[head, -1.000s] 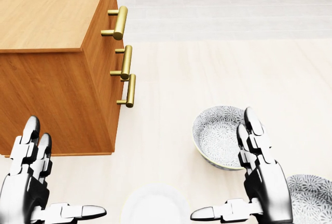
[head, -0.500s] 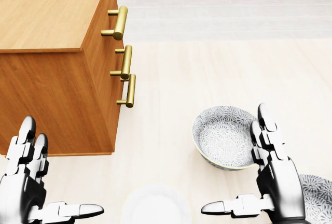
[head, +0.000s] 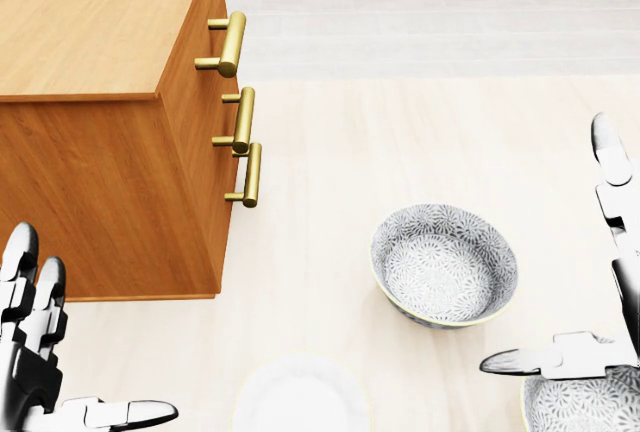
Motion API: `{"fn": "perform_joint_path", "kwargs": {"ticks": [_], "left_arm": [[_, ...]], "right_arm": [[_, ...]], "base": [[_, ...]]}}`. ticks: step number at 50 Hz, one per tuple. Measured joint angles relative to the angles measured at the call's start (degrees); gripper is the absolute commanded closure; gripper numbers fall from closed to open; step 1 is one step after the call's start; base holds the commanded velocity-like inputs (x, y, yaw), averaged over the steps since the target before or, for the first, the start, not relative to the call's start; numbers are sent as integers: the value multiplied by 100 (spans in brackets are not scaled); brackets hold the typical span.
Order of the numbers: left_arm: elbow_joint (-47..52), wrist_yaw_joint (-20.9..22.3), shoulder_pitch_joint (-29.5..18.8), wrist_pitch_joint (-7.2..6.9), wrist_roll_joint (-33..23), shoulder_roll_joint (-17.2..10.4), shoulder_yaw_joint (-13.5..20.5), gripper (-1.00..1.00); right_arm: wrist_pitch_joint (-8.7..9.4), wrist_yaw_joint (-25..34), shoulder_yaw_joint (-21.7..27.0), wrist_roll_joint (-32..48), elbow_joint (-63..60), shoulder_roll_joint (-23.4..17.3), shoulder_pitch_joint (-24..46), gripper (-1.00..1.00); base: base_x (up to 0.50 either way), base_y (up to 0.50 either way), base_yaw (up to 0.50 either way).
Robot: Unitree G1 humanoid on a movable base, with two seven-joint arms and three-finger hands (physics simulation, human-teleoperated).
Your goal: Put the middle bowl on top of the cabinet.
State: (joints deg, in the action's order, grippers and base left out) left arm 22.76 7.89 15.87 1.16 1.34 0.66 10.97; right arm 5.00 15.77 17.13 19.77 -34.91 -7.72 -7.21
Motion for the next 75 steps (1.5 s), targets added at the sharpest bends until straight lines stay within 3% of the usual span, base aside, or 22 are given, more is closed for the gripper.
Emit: {"fn": "perform_joint_path", "kwargs": {"ticks": [23, 38, 57, 75], "left_arm": [[233, 93, -64, -141, -25, 44, 216, -100], [270, 92, -113, -174, -49, 55, 294, -100], [186, -12, -192, -132, -111, 50, 299, -100], [112, 11, -180, -89, -69, 23, 312, -100]], "right_arm": [[0, 1505, 787, 2614, 245, -1045, 852, -100], [0, 2404, 1219, 4036, 528, -1449, 751, -100], [0, 2423, 1869, 5225, 856, -1807, 795, -100], [0, 2422, 1546, 5930, 2152, -2036, 1230, -100]], "base": [[0, 0, 0], [0, 0, 0], [0, 0, 0], [0, 0, 0]]}}
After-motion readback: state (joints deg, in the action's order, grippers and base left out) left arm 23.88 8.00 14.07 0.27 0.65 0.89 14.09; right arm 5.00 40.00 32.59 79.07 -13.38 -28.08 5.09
